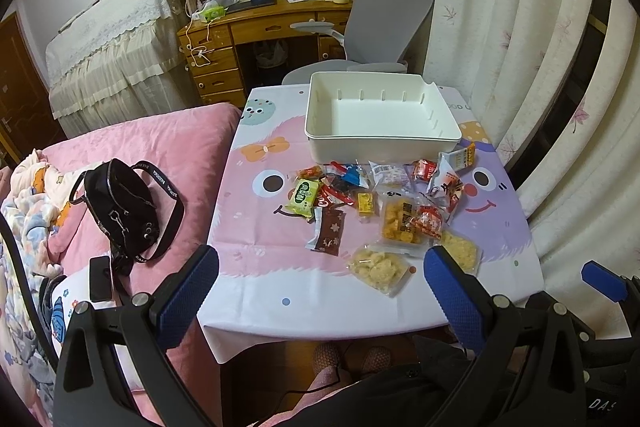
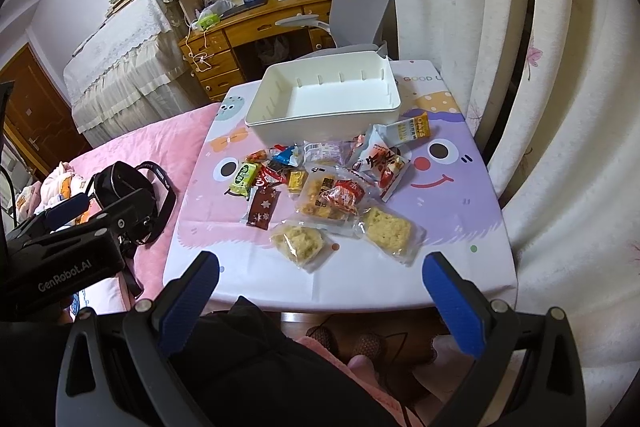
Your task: Organize snacks
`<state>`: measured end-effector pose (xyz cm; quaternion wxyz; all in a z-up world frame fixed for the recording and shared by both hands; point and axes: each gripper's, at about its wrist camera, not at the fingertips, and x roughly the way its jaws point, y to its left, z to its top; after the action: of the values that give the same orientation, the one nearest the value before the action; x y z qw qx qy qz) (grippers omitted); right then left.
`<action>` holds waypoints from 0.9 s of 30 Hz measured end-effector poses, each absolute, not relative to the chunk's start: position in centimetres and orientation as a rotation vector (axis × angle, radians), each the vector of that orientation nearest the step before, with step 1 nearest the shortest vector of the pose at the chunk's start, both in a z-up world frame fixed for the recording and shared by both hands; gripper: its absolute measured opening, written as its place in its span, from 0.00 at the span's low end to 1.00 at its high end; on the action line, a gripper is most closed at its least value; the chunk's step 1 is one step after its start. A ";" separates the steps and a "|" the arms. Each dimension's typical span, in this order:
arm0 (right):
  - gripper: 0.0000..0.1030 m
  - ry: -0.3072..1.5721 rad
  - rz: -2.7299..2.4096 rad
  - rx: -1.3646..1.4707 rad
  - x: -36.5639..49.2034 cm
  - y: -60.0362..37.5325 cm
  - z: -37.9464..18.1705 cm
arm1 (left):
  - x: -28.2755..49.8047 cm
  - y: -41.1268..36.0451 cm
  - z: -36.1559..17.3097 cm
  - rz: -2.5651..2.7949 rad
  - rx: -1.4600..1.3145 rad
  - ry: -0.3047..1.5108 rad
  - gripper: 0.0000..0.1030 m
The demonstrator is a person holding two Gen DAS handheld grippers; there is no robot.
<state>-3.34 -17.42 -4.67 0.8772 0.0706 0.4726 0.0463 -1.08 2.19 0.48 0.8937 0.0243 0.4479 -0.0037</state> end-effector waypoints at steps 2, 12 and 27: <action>0.99 0.989 0.095 0.149 -3.3 -17.3 -4.8 | -1.0 2.4 0.4 -0.015 0.049 0.937 0.99; 0.99 1.031 0.050 0.163 -2.2 -16.4 -5.5 | 1.0 4.9 -0.9 -0.071 0.031 0.990 0.99; 0.99 1.028 -0.023 0.095 -1.0 -12.9 -6.1 | 4.4 7.0 -4.0 -0.228 -0.016 1.042 0.99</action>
<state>-1.02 -12.90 -6.12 0.8696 0.0453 0.4915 -0.0111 4.42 6.99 -3.96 0.8612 -0.0075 0.4965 -0.1086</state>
